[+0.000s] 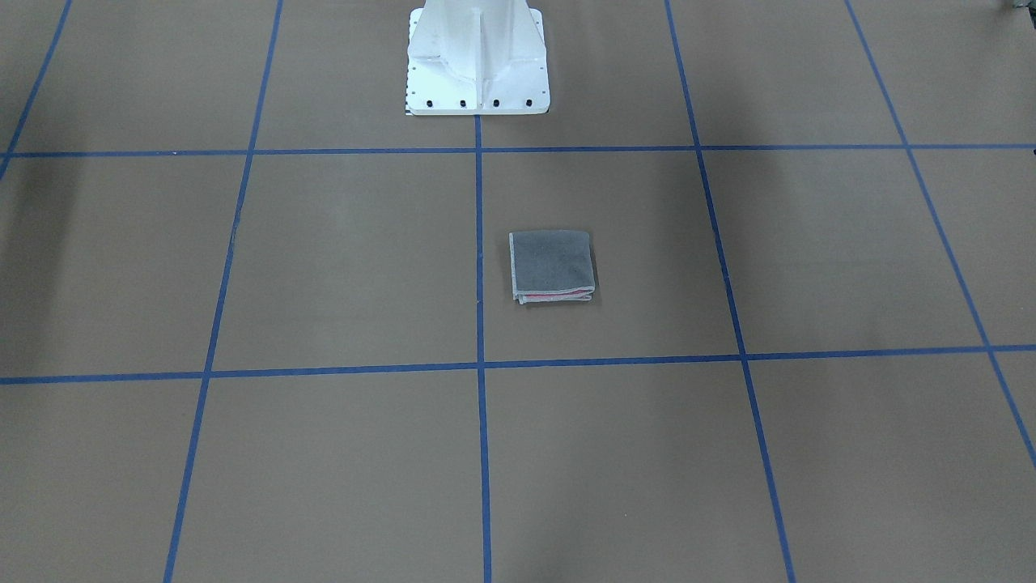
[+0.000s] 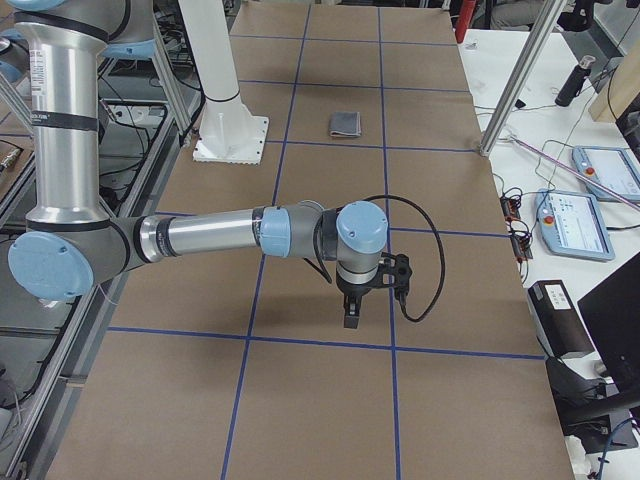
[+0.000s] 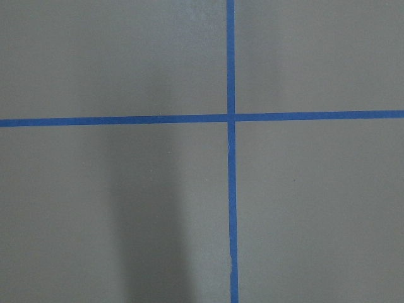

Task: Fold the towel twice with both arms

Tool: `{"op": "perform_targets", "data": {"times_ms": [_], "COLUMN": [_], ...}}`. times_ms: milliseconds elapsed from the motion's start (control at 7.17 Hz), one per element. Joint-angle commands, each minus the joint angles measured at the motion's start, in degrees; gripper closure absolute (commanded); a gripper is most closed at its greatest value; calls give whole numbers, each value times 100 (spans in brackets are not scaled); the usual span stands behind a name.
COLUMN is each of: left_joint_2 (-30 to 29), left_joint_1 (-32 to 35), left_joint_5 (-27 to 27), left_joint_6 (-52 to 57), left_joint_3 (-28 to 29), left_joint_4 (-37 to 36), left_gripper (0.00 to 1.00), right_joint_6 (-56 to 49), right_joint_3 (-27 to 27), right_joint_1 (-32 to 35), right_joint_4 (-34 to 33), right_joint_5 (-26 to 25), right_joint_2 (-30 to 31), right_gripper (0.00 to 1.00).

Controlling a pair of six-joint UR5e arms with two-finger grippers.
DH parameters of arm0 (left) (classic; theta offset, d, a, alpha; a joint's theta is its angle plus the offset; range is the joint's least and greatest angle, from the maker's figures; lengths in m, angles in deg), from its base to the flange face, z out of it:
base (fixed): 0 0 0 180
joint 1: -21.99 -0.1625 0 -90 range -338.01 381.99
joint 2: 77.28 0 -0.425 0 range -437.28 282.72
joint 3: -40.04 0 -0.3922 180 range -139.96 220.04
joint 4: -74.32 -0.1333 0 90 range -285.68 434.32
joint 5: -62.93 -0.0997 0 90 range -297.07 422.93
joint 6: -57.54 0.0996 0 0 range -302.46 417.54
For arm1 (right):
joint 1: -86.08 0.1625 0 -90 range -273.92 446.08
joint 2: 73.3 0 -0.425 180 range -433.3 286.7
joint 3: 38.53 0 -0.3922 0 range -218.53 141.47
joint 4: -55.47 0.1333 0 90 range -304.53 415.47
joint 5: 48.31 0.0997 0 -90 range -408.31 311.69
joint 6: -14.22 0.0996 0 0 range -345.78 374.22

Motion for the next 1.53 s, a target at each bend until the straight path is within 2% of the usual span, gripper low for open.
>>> {"op": "perform_targets", "data": {"times_ms": [0, 279, 1394], "left_joint_2": [42, 147, 86], "left_joint_1": [17, 17, 8], "left_joint_5": [0, -9, -9], "left_joint_6": [25, 25, -19], "left_joint_3": [69, 60, 69], "left_joint_4": [10, 10, 1], "left_gripper": [0, 0, 0], "right_joint_6": [-25, 54, 45], "right_joint_3": [34, 34, 130], "right_joint_1": [-106, -527, -661], "right_joint_4": [41, 14, 23], "right_joint_5": [-9, -480, -554], "right_joint_2": [53, -17, 9], "right_gripper": [0, 0, 0]}}
